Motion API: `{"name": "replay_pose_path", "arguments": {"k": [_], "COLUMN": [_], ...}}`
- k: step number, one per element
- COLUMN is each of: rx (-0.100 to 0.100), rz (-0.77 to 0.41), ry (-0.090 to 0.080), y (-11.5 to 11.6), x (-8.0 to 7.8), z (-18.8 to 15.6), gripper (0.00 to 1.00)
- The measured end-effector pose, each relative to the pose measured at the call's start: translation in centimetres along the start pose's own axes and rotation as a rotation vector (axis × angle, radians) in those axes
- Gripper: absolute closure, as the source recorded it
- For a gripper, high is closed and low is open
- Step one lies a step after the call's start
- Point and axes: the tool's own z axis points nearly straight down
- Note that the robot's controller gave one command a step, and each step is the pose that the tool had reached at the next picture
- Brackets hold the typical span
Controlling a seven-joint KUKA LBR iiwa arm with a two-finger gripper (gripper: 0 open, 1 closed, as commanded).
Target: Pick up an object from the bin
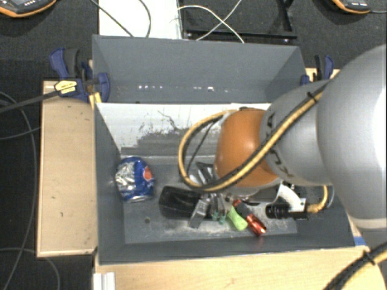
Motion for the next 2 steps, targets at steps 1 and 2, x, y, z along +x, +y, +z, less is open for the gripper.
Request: {"name": "replay_pose_path", "arguments": {"k": [1, 2], "rx": [0.005, 0.005], "rz": [-0.001, 0.000], "ry": [0.006, 0.005], "y": [-0.1, -0.2], "x": [0.1, 0.2], "z": [-1.2, -3.9], "gripper": [1.00, 1.00]}}
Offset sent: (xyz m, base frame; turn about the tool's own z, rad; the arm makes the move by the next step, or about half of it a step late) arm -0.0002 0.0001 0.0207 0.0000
